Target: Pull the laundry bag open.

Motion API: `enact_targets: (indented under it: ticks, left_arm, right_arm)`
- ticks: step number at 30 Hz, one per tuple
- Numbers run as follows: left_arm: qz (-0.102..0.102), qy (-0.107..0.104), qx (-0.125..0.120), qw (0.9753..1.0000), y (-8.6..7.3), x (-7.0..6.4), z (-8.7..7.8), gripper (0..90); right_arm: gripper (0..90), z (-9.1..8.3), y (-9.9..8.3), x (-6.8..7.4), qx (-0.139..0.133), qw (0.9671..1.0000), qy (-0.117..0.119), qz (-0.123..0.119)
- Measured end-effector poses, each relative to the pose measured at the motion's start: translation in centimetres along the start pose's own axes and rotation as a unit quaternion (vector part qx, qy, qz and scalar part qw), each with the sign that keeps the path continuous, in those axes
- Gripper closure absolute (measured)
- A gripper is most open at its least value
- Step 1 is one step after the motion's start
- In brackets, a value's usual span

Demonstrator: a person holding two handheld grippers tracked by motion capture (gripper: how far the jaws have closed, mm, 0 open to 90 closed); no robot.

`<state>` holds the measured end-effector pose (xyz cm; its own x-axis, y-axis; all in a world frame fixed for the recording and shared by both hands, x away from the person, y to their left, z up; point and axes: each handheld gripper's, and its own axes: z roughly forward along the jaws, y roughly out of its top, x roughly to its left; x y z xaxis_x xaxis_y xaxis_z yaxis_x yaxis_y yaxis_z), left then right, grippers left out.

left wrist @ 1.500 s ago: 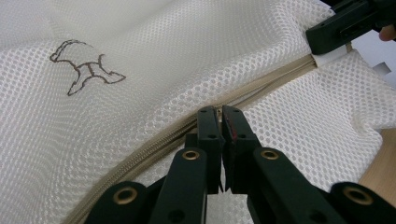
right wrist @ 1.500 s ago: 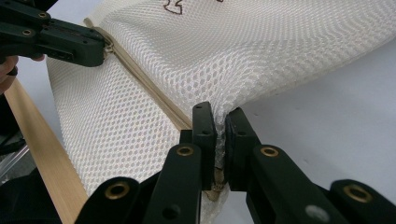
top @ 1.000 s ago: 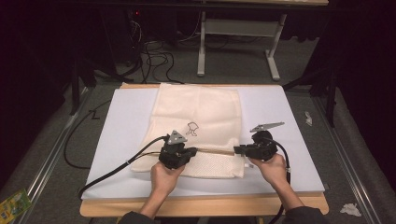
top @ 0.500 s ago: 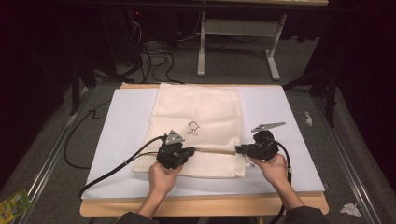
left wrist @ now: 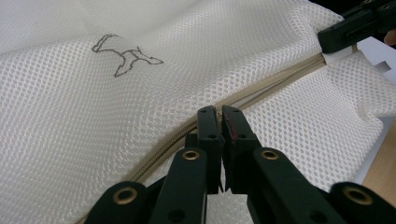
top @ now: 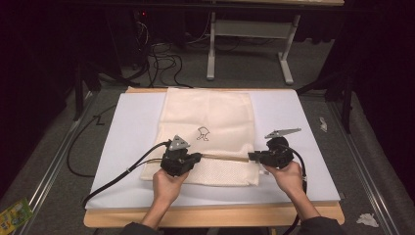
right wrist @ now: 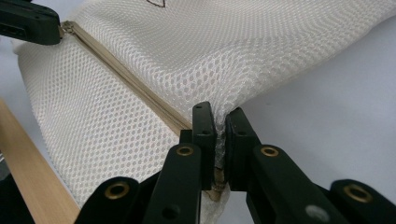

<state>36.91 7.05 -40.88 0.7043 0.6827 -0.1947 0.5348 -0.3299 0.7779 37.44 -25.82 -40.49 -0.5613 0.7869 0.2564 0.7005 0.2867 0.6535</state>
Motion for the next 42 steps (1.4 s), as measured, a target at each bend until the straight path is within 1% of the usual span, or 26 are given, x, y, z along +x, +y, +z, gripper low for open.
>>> enact_targets:
  ticks: [7,8,11,13,24,25,27,28,31,33,42]
  left_arm:
    - [-0.002,-0.001,-0.001,1.0000,0.0,0.1,-0.1,87.3]
    - [-0.001,0.001,0.000,1.0000,-0.1,0.1,-0.1,87.3]
    - [-0.004,0.004,-0.002,1.0000,-0.1,0.3,-0.2,87.3]
    - [-0.008,0.006,-0.005,0.9999,-0.2,0.5,-0.4,87.3]
    - [-0.007,0.006,-0.005,0.9999,-0.2,0.7,-0.6,87.3]
    - [-0.006,0.006,-0.005,1.0000,-0.2,0.7,-0.6,87.2]
    - [-0.004,0.011,-0.004,0.9999,-0.2,0.8,-0.6,87.2]
    - [-0.006,0.010,-0.004,0.9999,-0.3,0.9,-0.7,87.2]
    - [-0.013,0.012,-0.006,0.9998,-0.5,1.2,-1.0,87.3]
    - [-0.011,0.013,-0.003,0.9998,-0.6,1.4,-1.1,87.3]
    - [-0.016,0.016,-0.005,0.9997,-0.7,1.7,-1.3,87.3]
  right_arm:
    - [86.1,0.1,0.0,0.0,0.001,1.0000,-0.006,-0.004]
    - [86.1,0.0,0.0,-0.1,0.002,1.0000,-0.004,-0.003]
    - [86.1,0.1,0.0,0.0,0.002,0.9999,-0.009,-0.007]
    - [86.1,0.0,-0.1,-0.1,0.004,0.9999,-0.009,-0.003]
    - [86.0,0.0,-0.1,-0.2,0.001,1.0000,-0.008,-0.004]
    - [86.1,-0.1,-0.1,-0.2,0.000,1.0000,-0.008,-0.001]
    - [86.1,-0.1,-0.1,-0.2,0.000,0.9999,-0.011,-0.001]
    - [86.1,-0.2,-0.2,-0.2,0.000,0.9999,-0.015,-0.004]
    - [86.1,-0.3,-0.4,-0.5,-0.001,0.9999,-0.015,0.001]
    - [86.0,-0.3,-0.5,-0.6,-0.001,0.9999,-0.014,0.002]
    - [86.1,-0.3,-0.5,-0.7,0.000,0.9999,-0.013,0.003]
